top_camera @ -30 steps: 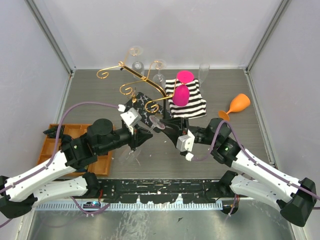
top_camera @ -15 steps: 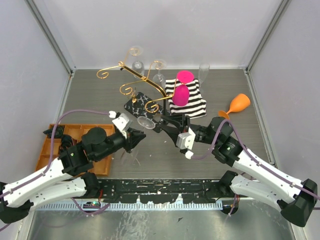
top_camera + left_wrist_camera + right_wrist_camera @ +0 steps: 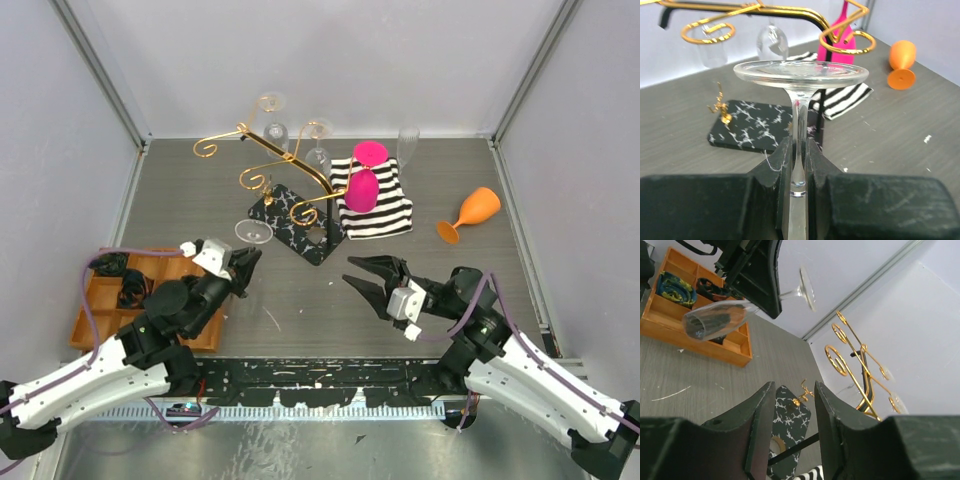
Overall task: Place the wine glass upside down on the wine glass rack
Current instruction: Turn the wine glass upside down at the wine rack.
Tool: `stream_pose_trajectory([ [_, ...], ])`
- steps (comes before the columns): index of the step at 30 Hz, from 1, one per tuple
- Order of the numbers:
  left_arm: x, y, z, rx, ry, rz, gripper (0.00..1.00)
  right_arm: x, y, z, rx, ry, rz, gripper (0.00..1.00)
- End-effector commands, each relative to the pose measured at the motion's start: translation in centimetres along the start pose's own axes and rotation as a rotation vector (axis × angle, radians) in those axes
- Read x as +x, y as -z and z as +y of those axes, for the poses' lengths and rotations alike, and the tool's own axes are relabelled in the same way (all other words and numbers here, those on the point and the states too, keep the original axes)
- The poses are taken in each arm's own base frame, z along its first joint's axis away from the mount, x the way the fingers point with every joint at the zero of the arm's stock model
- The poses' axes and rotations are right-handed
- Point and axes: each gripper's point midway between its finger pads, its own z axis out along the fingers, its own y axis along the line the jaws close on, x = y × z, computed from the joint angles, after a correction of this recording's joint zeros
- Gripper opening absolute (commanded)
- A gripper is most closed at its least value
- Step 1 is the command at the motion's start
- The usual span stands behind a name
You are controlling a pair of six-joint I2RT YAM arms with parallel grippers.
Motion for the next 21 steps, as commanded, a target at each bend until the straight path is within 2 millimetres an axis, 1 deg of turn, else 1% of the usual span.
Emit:
stream_pose_trajectory([
  [1, -4.3, 0.0, 2.3, -0.113, -0.048, -0.175, 0.00, 0.2, 1.2, 0.2, 0.042, -0.067, 0.022, 0.43],
  [5, -6.3, 0.1, 3.9, -0.171, -0.124, -0.219, 0.00, 0.4, 1.6, 0.6, 0.036, -0.077, 0.039, 0.43],
  [9, -8.1, 0.2, 6.5, -0.263, -0.150, -0.271, 0.00, 0.4, 1.6, 1.0, 0.019, -0.092, 0.037, 0.43],
  [11, -8.5, -0.2, 7.6, -0.284, -0.137, -0.284, 0.00, 0.4, 1.6, 1.2, 0.010, -0.102, 0.032, 0.43],
  [14, -8.5, -1.6, 9.4, -0.306, -0.108, -0.285, 0.00, 0.2, 1.6, 1.5, 0.001, -0.114, 0.025, 0.42],
  [15, -8.5, -2.1, 10.8, -0.334, -0.100, -0.281, 0.00, 0.1, 1.7, 1.6, -0.003, -0.117, 0.023, 0.42],
  [17, -8.5, -3.4, 12.6, -0.346, -0.067, -0.286, 0.00, 0.0, 1.8, 1.8, -0.012, -0.122, 0.022, 0.42],
  [19, -8.8, -4.6, 14.0, -0.324, -0.031, -0.299, 0.00, -0.1, 2.0, 1.9, -0.016, -0.124, 0.019, 0.42],
  [21, -9.1, -5.9, 14.8, -0.261, -0.001, -0.307, 0.00, -0.1, 2.1, 2.1, -0.017, -0.130, 0.021, 0.42],
])
